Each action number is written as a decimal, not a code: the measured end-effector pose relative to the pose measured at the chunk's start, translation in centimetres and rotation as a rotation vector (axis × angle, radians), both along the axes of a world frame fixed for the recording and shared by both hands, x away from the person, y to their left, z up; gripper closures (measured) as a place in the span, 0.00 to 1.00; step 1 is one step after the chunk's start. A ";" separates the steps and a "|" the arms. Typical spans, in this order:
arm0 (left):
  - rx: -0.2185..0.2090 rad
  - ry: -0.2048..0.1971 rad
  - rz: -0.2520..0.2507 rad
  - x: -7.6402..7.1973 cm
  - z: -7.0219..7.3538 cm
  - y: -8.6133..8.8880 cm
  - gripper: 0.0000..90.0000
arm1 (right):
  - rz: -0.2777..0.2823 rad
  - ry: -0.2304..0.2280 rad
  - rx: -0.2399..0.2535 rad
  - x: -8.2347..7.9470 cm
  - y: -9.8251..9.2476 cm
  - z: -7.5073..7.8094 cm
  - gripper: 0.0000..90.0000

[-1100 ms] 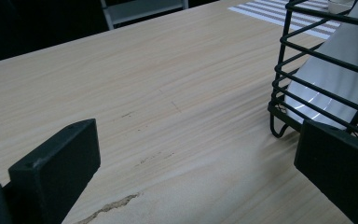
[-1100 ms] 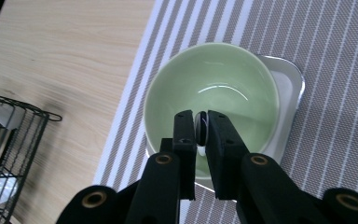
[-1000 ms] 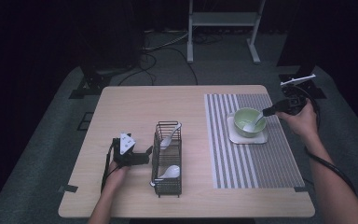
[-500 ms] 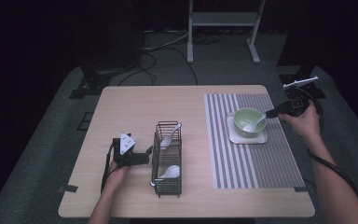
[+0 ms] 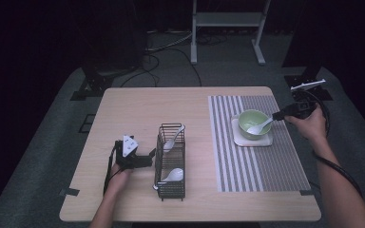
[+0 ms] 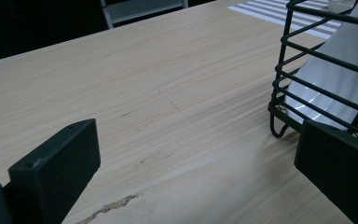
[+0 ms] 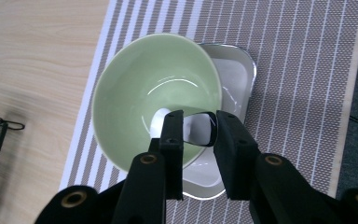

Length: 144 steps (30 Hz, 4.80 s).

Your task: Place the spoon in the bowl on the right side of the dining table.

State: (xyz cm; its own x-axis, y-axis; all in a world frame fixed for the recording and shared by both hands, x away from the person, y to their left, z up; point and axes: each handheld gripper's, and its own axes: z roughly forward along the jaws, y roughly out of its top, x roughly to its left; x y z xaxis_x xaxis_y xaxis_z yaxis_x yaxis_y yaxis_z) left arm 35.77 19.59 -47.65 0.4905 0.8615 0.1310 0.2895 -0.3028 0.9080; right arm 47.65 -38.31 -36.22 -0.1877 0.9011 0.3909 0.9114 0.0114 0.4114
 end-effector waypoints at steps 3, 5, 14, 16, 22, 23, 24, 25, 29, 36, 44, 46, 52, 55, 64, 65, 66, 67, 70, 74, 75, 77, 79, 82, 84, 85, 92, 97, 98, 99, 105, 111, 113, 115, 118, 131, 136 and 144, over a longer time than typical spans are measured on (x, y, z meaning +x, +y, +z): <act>0.001 -0.004 -0.001 0.0 0.0 0.0 0.00 | -0.015 0.008 0.000 0.3 -0.3 -0.5 0.80; -0.001 -0.007 -0.001 -0.1 0.0 0.0 0.00 | -0.023 0.006 0.006 0.4 -0.5 -0.8 0.79; -0.002 -0.006 -0.001 -0.1 0.0 0.0 0.00 | -0.056 0.016 0.034 1.2 -0.9 -2.0 0.77; -0.004 -0.005 -0.001 -0.1 0.0 0.1 0.00 | -0.061 0.015 0.037 1.3 -0.9 -2.2 0.77; -0.011 -0.011 0.001 -0.1 0.0 0.1 0.00 | -0.074 0.015 0.053 1.4 -1.3 -2.8 0.75; -0.010 -0.011 0.000 -0.1 0.0 0.1 0.00 | -0.076 0.010 0.060 1.4 -1.4 -2.9 0.75; -0.010 -0.011 0.001 -0.1 0.0 0.1 0.00 | -0.079 0.009 0.065 1.3 -1.5 -3.0 0.75; -0.009 -0.011 -0.001 -0.2 0.0 0.1 0.00 | -0.081 0.008 0.068 1.3 -1.5 -3.1 0.75; -0.009 -0.010 0.000 -0.2 0.0 0.1 0.00 | -0.079 0.004 0.077 1.2 -1.7 -3.1 0.74; -0.009 -0.012 0.003 -0.2 0.0 0.1 0.00 | -0.060 -0.005 0.067 0.5 -1.6 -2.6 0.71; -0.026 -0.009 0.011 -0.2 0.0 0.2 0.00 | -0.022 -0.027 0.079 -0.8 -1.4 -2.5 0.67; -0.033 -0.009 0.013 -0.2 0.0 0.3 0.00 | -0.014 -0.031 0.083 -1.2 -1.4 -2.4 0.67; -0.018 -0.011 0.008 -0.2 0.0 0.2 0.00 | 0.005 -0.042 0.079 -2.0 -1.4 -2.1 0.66; -0.021 -0.009 0.009 -0.2 0.0 0.2 0.00 | 0.007 -0.044 0.087 -2.2 -1.5 -2.0 0.65; -0.020 -0.009 0.007 -0.2 0.0 0.2 0.00 | 0.013 -0.045 0.098 -3.0 -1.1 -2.5 0.62; -0.019 -0.009 0.008 -0.2 0.0 0.2 0.00 | 0.014 -0.048 0.098 -3.1 -1.0 -2.5 0.61; -0.019 -0.009 0.008 -0.2 0.0 0.2 0.00 | 0.015 -0.046 0.099 -3.2 -1.0 -2.6 0.61; -0.020 -0.009 0.008 -0.2 0.0 0.2 0.00 | 0.020 -0.045 0.097 -3.2 -0.9 -2.6 0.60; -0.019 -0.008 0.007 -0.2 0.0 0.2 0.00 | 0.031 -0.040 0.088 -3.4 -0.6 -2.7 0.60; -0.020 -0.008 0.007 -0.3 0.0 0.2 0.00 | 0.046 -0.042 0.072 -3.8 -0.3 -2.8 0.59; -0.019 -0.008 0.007 -0.2 0.0 0.2 0.00 | 0.049 -0.044 0.071 -3.9 -0.2 -2.8 0.59; -0.020 -0.008 0.006 -0.2 0.0 0.2 0.00 | 0.054 -0.047 0.069 -4.0 -0.1 -2.8 0.58; -0.020 -0.008 0.007 -0.3 0.0 0.2 0.00 | 0.058 -0.047 0.069 -4.2 0.0 -2.8 0.57; -0.018 -0.009 0.006 -0.3 0.0 0.2 0.00 | 0.063 -0.051 0.067 -4.5 0.1 -2.8 0.56; -0.018 -0.009 0.007 -0.3 0.0 0.1 0.00 | 0.065 -0.051 0.070 -4.6 0.1 -2.9 0.55; -0.017 -0.009 0.006 -0.3 0.0 0.1 0.00 | 0.065 -0.051 0.072 -4.7 0.1 -2.9 0.55; -0.019 -0.008 0.007 -0.3 0.0 0.1 0.00 | 0.078 -0.048 0.071 -5.2 0.3 -3.0 0.52; -0.019 -0.007 0.007 -0.3 0.0 0.2 0.00 | 0.094 -0.049 0.077 -5.6 0.8 -3.0 0.51; -0.020 -0.007 0.007 -0.3 0.0 0.2 0.00 | 0.099 -0.050 0.076 -5.8 0.9 -3.0 0.51; -0.020 -0.007 0.007 -0.3 0.0 0.2 0.00 | 0.104 -0.050 0.075 -5.9 1.0 -3.1 0.50; -0.017 -0.008 0.006 -0.3 0.0 0.1 0.00 | 0.128 -0.052 0.070 -6.5 1.7 -3.2 0.50; -0.018 -0.007 0.007 -0.3 0.0 0.2 0.00 | 0.145 -0.051 0.049 -6.8 2.2 -3.5 0.49; -0.017 -0.007 0.007 -0.3 0.0 0.1 0.00 | 0.147 -0.054 0.048 -6.9 2.3 -3.5 0.49; -0.016 -0.007 0.007 -0.3 0.0 0.1 0.00 | 0.151 -0.055 0.039 -7.0 2.4 -3.5 0.49; -0.015 -0.007 0.006 -0.3 0.0 0.1 0.00 | 0.157 -0.058 0.034 -7.2 2.7 -3.5 0.49; -0.013 -0.008 0.005 -0.3 0.0 0.1 0.00 | 0.195 -0.065 0.021 -8.1 3.8 -3.9 0.49; -0.011 -0.009 0.005 -0.3 0.0 0.1 0.00 | 0.212 -0.070 0.021 -8.5 4.3 -3.9 0.48; -0.009 -0.009 0.004 -0.3 0.0 0.1 0.00 | 0.246 -0.079 0.009 -9.0 5.3 -3.7 0.48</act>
State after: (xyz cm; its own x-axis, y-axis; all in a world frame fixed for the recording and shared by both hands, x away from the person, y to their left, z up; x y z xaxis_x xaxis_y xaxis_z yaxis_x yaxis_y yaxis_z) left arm 35.46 19.68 -47.66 0.4863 0.8644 0.1276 0.2820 -0.2935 0.9134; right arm 38.63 -32.99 -39.87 -0.4312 0.8211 0.3739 0.8466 0.2249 0.4825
